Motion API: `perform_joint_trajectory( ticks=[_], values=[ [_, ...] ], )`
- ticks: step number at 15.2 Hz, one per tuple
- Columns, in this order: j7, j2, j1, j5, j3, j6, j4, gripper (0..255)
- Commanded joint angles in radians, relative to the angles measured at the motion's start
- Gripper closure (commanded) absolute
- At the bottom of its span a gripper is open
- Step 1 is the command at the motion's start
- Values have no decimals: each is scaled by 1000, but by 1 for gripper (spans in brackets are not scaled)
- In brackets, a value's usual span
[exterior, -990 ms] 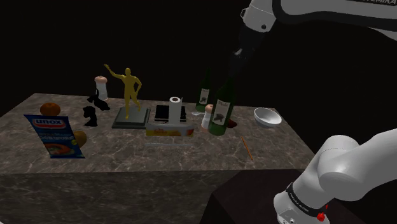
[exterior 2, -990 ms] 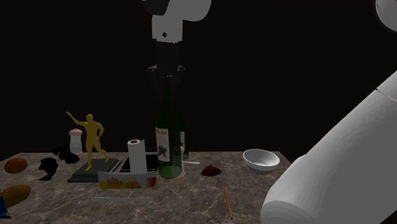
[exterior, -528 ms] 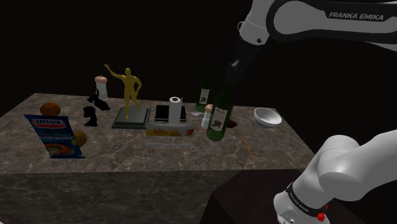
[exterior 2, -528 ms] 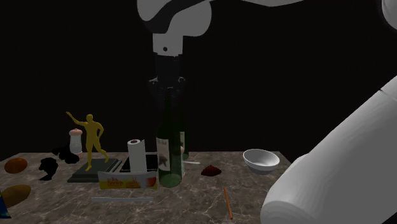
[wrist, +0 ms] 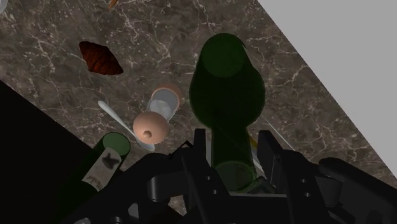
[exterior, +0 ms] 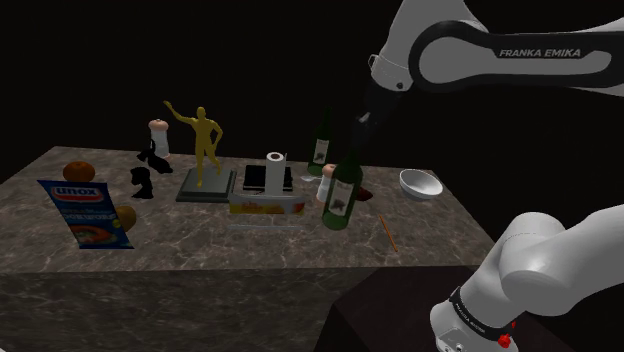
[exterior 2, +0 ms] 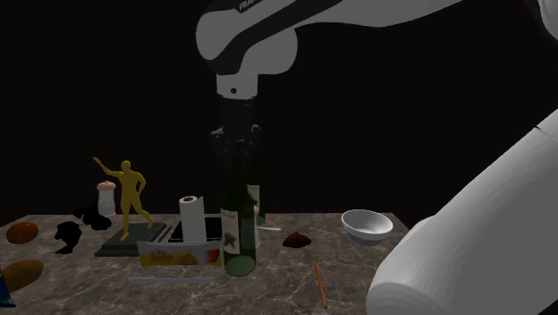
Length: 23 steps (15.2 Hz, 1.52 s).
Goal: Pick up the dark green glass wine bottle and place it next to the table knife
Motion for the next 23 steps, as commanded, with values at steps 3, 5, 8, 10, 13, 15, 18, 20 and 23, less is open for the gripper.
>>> perform_joint_trajectory(
  ticks=[3, 5, 8, 10, 13, 15, 18, 20, 23],
  values=[
    [4, 1, 1, 0, 2, 57, -55, 255],
    [6, 3, 0, -1, 2, 84, -80, 255],
    [8, 8, 0, -2, 3, 126, -116, 255],
    [10, 13, 0, -2, 3, 154, -140, 255],
    [13, 22, 0, -4, 4, 197, -174, 255],
    [15, 29, 0, -4, 5, 225, -195, 255],
    [15, 29, 0, -4, 5, 225, -195, 255],
    [15, 29, 0, -4, 5, 225, -195, 255],
    [15, 29, 0, -4, 5, 225, -195, 0]
  ],
)
